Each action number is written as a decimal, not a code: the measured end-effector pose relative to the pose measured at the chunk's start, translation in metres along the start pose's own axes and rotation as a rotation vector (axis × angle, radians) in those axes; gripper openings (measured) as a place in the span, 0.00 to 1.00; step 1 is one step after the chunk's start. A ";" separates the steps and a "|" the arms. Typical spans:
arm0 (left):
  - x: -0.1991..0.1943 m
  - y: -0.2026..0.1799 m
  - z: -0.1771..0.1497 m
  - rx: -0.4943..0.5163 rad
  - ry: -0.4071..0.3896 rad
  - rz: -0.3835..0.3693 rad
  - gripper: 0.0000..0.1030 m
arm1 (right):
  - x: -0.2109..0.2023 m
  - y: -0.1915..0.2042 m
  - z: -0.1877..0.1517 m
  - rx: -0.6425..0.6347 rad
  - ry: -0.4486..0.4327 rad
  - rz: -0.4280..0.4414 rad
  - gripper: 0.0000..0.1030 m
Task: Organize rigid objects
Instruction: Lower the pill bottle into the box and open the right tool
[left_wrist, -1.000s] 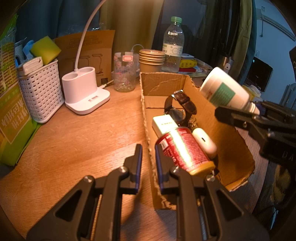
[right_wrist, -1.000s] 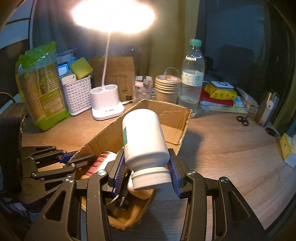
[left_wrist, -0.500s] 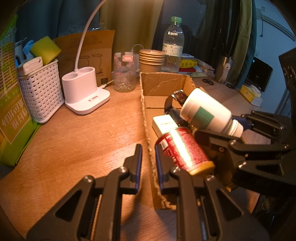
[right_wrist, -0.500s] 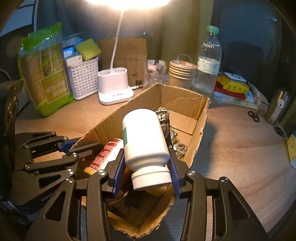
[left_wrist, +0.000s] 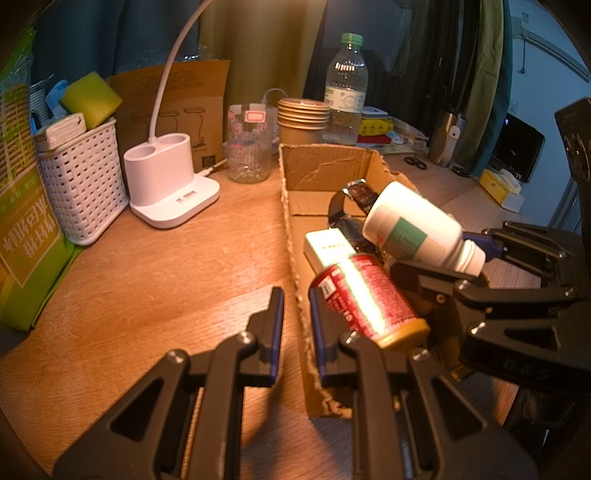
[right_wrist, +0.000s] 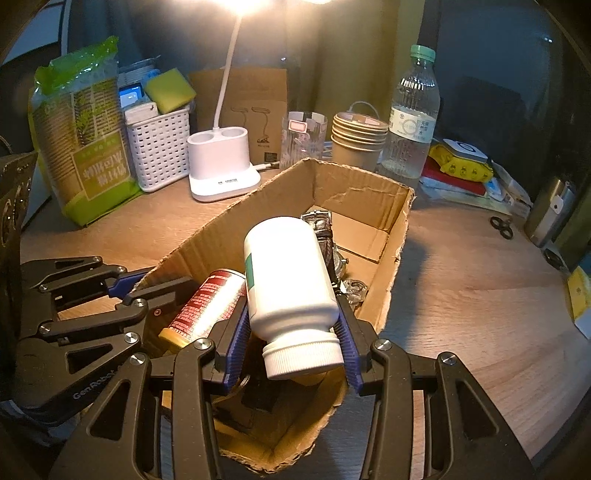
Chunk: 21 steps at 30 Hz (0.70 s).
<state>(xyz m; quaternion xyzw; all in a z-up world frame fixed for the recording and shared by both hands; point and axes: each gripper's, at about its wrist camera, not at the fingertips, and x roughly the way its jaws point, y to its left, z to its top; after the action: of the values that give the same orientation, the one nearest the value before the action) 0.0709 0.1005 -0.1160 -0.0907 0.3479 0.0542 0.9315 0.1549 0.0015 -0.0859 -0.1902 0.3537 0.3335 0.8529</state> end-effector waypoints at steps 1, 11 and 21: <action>0.000 0.000 0.000 0.000 0.000 0.000 0.15 | 0.000 0.000 0.000 -0.001 -0.001 -0.003 0.46; 0.000 0.000 0.000 0.000 0.000 0.000 0.15 | 0.000 -0.001 0.000 0.006 -0.014 -0.005 0.52; 0.000 0.000 0.000 0.000 0.000 0.001 0.15 | -0.011 -0.006 0.000 0.039 -0.038 -0.008 0.56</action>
<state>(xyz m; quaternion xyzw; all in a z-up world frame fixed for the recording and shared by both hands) 0.0712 0.1002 -0.1159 -0.0904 0.3480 0.0546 0.9315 0.1530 -0.0077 -0.0777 -0.1684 0.3432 0.3267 0.8644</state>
